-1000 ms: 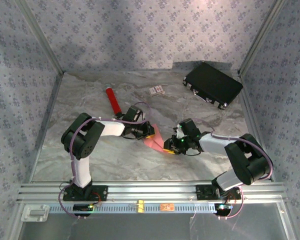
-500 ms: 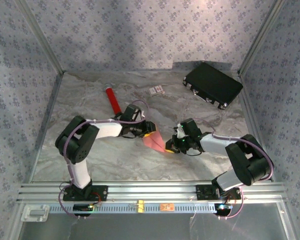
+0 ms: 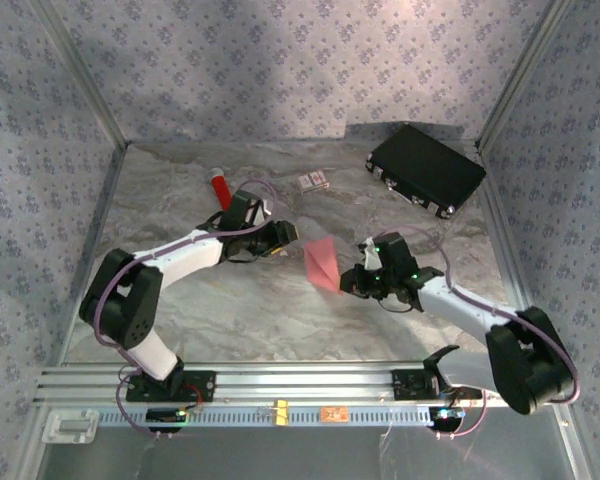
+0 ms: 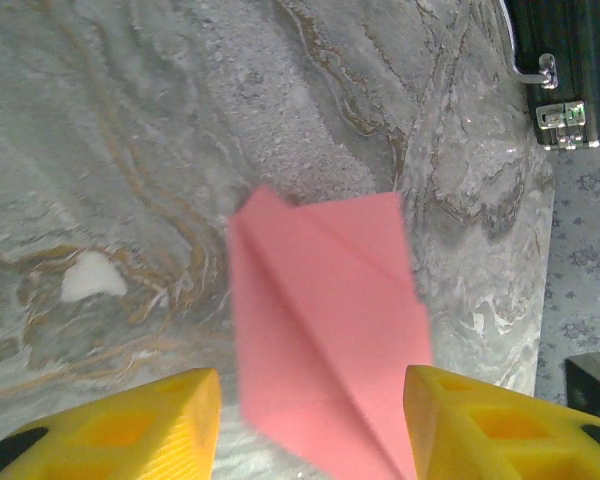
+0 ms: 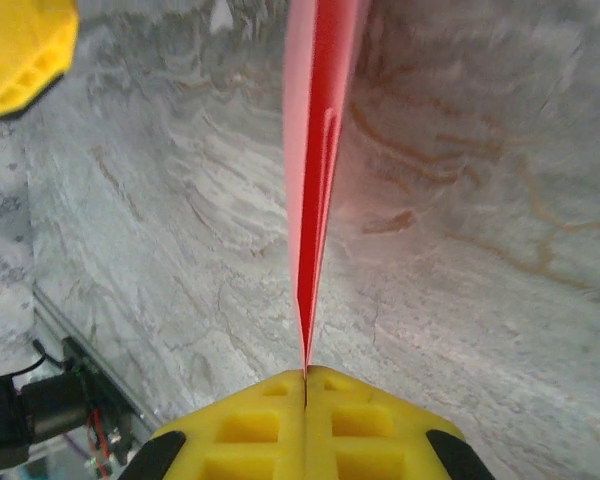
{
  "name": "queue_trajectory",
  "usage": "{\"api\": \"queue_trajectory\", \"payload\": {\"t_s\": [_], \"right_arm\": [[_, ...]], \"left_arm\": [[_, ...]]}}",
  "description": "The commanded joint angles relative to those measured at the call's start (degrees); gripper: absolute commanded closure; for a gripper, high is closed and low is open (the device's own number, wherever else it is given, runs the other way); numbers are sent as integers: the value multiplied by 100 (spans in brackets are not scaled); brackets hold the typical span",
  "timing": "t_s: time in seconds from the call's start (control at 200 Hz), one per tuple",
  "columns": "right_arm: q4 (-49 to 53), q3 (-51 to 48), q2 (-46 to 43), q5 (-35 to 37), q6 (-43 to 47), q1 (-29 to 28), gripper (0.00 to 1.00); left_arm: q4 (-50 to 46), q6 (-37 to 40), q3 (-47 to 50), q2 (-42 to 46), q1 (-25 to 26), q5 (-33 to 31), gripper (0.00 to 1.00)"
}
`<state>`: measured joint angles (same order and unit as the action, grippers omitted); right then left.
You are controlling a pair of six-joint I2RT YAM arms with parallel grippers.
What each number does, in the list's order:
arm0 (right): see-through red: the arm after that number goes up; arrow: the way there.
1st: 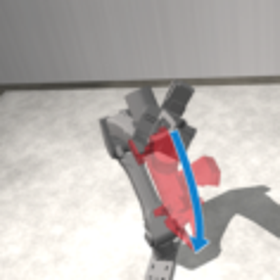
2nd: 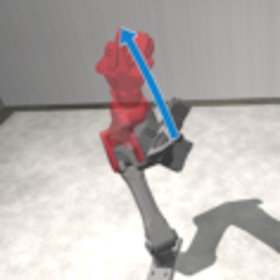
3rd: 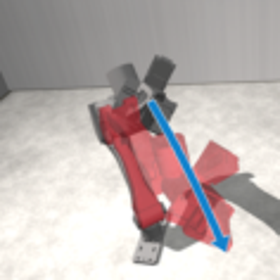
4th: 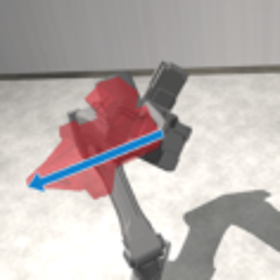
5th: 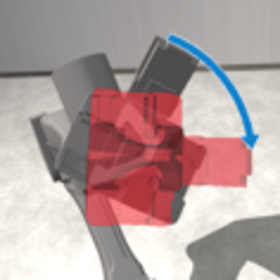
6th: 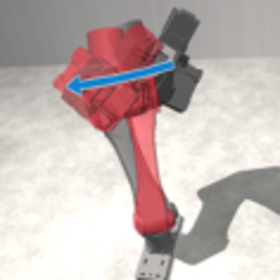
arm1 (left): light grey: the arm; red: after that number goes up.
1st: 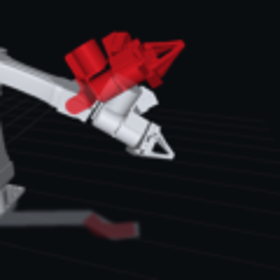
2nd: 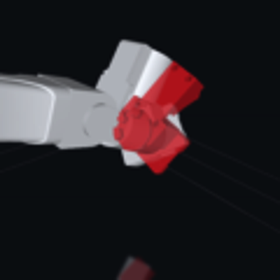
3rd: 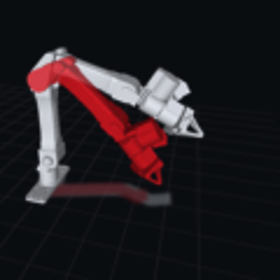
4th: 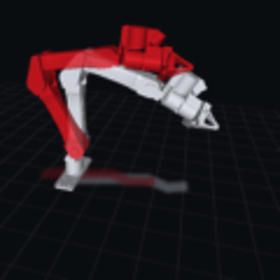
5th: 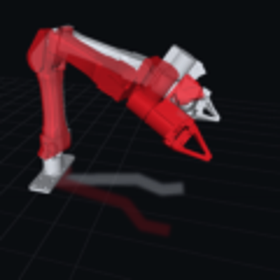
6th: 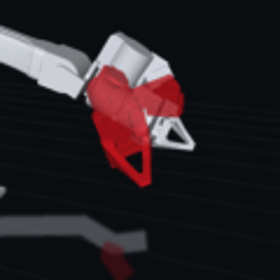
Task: Fold a paper plane with a square sheet of paper (pick it up from the middle)
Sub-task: Turn over the paper at the center of the table.
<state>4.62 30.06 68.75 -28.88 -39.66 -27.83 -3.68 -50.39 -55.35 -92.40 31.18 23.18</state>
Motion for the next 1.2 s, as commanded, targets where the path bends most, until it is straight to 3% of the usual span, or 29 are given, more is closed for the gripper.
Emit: {"api": "queue_trajectory", "payload": {"t_s": [0.0, 0.085, 0.205, 0.385, 0.57, 0.844, 0.939, 1.084, 1.194], "right_arm": [[354, -153, -478, 758, 318, 13, 95], [500, -230, -783, 1028, 675, 12, 95], [962, -121, -1141, 1232, 756, 25, 95], [1745, 271, -1541, 1416, 1215, 31, 95], [2874, 1088, -1446, 1777, 2055, 32, 95], [3991, 2137, -1106, 2569, 2314, -261, 94], [4399, 2508, -918, 3203, 2410, -539, 94], [5252, 3038, -421, 5399, 2257, -1352, 95], [5947, 3381, 42, 6660, 1684, -1868, 95]], "left_arm": [[-799, 390, -211, 279, -170, 86, 48], [-876, 721, -110, 320, -375, 141, 48], [-605, 490, 143, 582, -615, 343, 48], [-297, 521, 671, 1155, -681, 22, 44], [-415, 240, 974, 1510, -687, 7, 42], [-487, -104, 1547, 2448, -666, -63, 38], [-666, -111, 1732, 2877, -670, -102, 37], [-850, 8, 1912, 3254, -773, -158, 32], [-803, 36, 1932, 3179, -818, 1, 32]]}}
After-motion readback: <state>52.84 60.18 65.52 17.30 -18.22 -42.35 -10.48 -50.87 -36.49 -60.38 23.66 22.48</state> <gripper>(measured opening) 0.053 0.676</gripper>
